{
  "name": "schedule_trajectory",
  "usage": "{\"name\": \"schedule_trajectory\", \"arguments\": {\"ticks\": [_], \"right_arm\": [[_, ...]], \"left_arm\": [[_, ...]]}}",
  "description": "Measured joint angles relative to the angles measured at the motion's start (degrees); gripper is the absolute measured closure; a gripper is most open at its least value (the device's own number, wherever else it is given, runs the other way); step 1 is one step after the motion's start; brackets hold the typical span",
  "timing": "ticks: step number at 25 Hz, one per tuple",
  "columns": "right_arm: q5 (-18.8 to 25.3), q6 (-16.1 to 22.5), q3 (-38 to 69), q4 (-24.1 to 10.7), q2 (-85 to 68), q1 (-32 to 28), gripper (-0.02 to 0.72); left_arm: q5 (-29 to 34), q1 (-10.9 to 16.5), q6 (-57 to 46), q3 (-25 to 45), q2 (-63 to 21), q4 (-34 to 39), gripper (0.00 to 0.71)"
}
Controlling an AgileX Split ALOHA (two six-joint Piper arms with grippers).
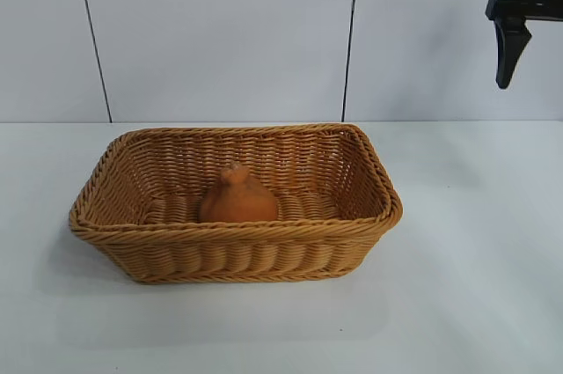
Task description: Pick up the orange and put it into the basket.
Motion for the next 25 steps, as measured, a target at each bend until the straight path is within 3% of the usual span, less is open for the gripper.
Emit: {"name": "schedule_trajectory", "arguments": {"ticks": [7, 14, 25], "right_arm": [[-0.2, -0.9, 21.9, 0.9, -21.5, 0.0, 0.076], [-9.0, -1.7, 37.5, 1.1, -45.2, 0.0, 0.076], [-10.9, -2.1, 42.9, 1.1, -77.0, 0.0, 0.076]], "left_arm": [[0.0, 0.0, 0.0, 0.0, 0.0, 0.0, 0.068], [0.0, 0.0, 0.0, 0.0, 0.0, 0.0, 0.068], [0.0, 0.0, 0.0, 0.0, 0.0, 0.0, 0.068]]}}
